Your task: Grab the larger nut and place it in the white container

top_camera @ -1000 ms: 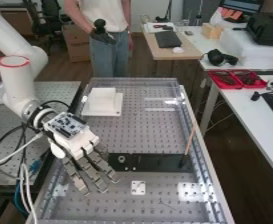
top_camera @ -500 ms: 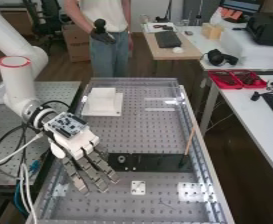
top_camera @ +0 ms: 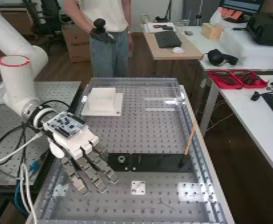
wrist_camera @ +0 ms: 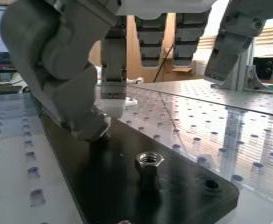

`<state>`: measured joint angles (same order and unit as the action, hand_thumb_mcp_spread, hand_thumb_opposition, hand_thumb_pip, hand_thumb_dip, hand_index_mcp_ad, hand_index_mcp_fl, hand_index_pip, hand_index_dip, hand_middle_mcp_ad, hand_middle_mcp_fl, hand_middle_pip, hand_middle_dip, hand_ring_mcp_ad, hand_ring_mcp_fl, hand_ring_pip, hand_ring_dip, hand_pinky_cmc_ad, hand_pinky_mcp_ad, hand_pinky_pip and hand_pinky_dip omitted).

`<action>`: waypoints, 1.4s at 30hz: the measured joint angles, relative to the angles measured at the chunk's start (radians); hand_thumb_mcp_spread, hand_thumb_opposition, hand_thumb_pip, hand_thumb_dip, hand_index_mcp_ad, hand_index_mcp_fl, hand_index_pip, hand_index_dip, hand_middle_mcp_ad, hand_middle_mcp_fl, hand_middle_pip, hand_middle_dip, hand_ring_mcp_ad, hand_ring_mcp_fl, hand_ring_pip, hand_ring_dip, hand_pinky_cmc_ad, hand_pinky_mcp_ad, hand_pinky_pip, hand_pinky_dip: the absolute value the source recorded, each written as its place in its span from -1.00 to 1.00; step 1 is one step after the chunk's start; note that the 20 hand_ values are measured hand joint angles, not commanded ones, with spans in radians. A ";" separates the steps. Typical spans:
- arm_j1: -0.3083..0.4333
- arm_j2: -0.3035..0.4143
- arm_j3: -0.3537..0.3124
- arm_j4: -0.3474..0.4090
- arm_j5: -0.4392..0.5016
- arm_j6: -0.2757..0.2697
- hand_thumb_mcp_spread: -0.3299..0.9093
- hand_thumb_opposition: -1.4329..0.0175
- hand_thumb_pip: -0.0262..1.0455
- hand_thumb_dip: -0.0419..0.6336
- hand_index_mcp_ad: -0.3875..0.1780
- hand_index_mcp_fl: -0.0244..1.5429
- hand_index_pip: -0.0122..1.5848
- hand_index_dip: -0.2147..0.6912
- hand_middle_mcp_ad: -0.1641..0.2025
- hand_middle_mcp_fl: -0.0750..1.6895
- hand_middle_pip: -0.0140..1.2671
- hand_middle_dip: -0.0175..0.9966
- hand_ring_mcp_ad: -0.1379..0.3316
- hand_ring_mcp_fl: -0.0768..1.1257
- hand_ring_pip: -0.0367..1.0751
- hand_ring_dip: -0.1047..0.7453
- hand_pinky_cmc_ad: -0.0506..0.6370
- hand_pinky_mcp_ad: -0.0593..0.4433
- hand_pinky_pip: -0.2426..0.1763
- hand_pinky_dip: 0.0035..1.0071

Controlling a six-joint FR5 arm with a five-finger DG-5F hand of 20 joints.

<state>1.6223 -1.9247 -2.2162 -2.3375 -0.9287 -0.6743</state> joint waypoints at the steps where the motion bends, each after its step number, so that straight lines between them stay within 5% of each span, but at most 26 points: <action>1: 0.000 0.000 0.000 0.001 0.000 0.000 0.08 -0.29 0.53 0.01 0.13 -0.94 0.97 -0.03 0.38 -0.91 -0.77 -0.59 0.26 -0.85 -0.69 -0.54 0.15 0.41 -0.22 0.06; 42: 0.003 0.000 -0.010 0.008 0.004 0.010 0.05 -0.29 0.54 0.02 0.12 -0.94 0.96 -0.08 0.38 -0.91 -0.77 -0.59 0.26 -0.86 -0.69 -0.54 0.15 0.41 -0.22 0.06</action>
<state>1.6251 -1.9248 -2.2260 -2.3298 -0.9251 -0.6644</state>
